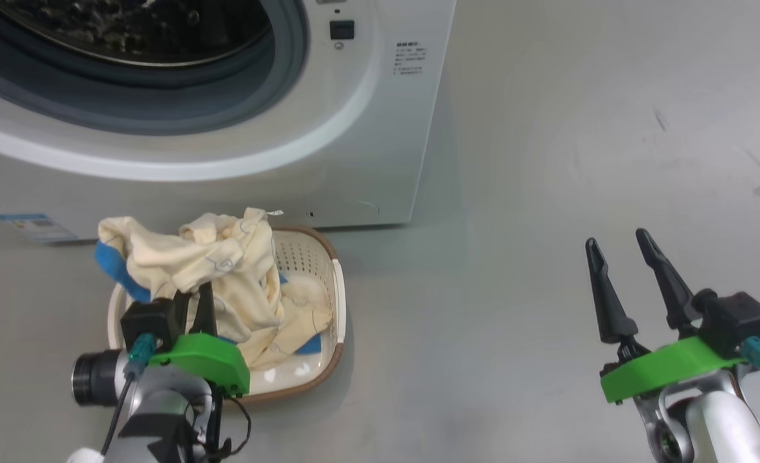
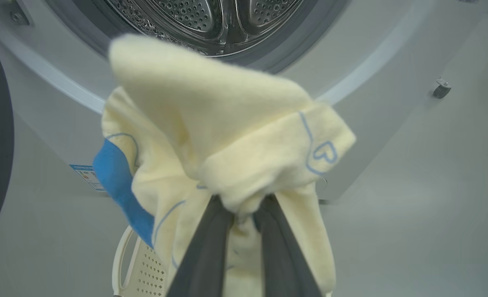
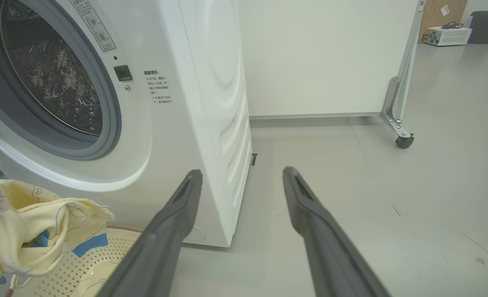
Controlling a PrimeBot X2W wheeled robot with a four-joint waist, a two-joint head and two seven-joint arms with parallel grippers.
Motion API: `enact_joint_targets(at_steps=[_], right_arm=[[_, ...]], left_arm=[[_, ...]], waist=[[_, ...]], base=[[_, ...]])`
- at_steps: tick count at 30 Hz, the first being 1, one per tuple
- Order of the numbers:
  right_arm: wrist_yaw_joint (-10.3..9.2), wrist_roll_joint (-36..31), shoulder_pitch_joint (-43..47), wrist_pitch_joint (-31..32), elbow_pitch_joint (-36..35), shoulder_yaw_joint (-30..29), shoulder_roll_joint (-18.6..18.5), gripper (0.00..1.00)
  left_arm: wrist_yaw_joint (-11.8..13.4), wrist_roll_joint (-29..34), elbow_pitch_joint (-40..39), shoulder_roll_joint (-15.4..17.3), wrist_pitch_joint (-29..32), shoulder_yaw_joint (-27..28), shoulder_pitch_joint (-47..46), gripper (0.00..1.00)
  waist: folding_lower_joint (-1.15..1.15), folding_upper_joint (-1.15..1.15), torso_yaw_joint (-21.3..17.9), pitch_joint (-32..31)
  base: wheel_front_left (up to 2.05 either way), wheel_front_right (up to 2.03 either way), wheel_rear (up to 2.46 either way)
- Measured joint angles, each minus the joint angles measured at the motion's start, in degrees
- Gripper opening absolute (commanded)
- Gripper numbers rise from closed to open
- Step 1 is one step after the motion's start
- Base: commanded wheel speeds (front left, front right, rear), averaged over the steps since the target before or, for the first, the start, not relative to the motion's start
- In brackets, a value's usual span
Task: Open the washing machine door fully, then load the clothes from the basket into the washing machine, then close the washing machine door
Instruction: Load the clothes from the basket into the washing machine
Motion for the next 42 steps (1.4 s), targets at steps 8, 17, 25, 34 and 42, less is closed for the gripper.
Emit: enact_joint_targets(at_steps=[8, 17, 25, 34, 42], right_arm=[[0.00, -0.6, 4.7, 0.9, -1.1, 0.0, 0.0, 1.00], [0.00, -1.1, 9.9, 4.0, -5.3, 0.6, 0.0, 1.00], [0.00, -1.0, 12.6, 5.4, -7.4, 0.6, 0.1, 1.00], [0.00, -1.0, 12.6, 5.9, -7.8, 0.6, 0.1, 1.00], [0.00, -0.9, 12.6, 5.9, -7.8, 0.8, 0.1, 1.00]], left_arm=[[0.5, 1.7, -9.3, 0.9, 0.0, 1.6, 9.0, 0.00], [2.0, 2.5, -16.3, 2.1, 0.1, 1.7, 16.6, 0.00], [3.1, 2.5, -20.8, 3.1, 2.2, 1.5, 19.3, 0.00], [3.5, 2.5, -22.1, 3.3, 2.7, 1.1, 19.8, 0.00], [3.5, 2.0, -21.9, 3.4, 3.1, 0.4, 20.3, 0.00]], waist=[[0.00, 0.00, 1.1, -7.8], [0.00, 0.00, 2.0, -15.2], [0.00, 0.00, 2.5, -17.1], [0.01, 0.00, 2.4, -17.1], [0.01, 0.00, 2.4, -16.8]], base=[[0.00, 0.00, 0.00], [0.00, 0.00, 0.00], [0.00, 0.00, 0.00], [0.00, 0.00, 0.00], [0.00, 0.00, 0.00]])
